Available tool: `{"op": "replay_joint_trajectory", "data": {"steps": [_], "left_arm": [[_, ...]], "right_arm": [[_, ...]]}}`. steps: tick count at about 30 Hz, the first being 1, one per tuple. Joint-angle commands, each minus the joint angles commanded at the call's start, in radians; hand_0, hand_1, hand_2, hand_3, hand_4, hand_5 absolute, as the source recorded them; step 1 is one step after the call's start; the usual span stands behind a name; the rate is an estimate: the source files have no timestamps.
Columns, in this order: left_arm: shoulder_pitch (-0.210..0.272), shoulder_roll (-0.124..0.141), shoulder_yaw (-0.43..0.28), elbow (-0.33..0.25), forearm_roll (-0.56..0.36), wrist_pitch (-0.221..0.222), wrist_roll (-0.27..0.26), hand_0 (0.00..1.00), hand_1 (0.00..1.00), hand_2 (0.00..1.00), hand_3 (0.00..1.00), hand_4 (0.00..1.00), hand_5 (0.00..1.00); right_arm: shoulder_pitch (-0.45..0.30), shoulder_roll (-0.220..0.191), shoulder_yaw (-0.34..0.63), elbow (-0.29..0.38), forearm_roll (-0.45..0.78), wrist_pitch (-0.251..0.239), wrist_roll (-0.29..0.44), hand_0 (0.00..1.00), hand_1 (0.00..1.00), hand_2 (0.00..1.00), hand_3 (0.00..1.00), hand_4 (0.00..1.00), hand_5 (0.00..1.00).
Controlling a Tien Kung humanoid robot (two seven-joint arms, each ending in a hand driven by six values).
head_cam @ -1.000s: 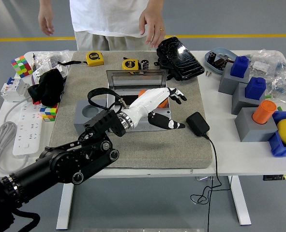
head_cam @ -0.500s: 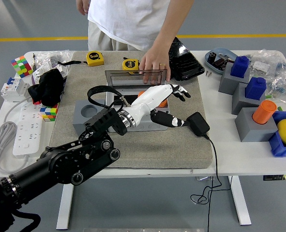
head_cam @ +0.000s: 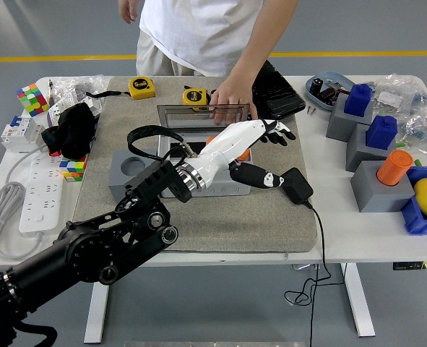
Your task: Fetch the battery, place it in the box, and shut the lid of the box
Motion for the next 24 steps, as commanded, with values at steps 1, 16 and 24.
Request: {"op": "replay_joint_trajectory", "data": {"steps": [1,16,24], "left_arm": [[0.001,0.006,0.000,0.002,0.002,-0.001,0.002,0.426,0.468,0.450,0.568,0.998,0.303],[-0.002,0.004,0.033,0.070,0.003,-0.004,-0.005,0.434,0.492,0.456,0.560,0.998,0.308],[-0.023,-0.036,0.028,0.106,-0.001,0.003,-0.015,0.454,0.525,0.470,0.559,0.998,0.307]], "right_arm": [[0.000,0.000,0.000,0.000,0.000,0.000,0.000,0.564,0.600,0.587,0.545,0.928,0.471],[0.002,-0.001,0.002,0.001,0.001,-0.002,0.002,0.561,0.600,0.587,0.545,0.927,0.471],[0.002,0.000,-0.003,0.001,0.003,-0.002,0.003,0.559,0.601,0.587,0.545,0.927,0.471]]}}
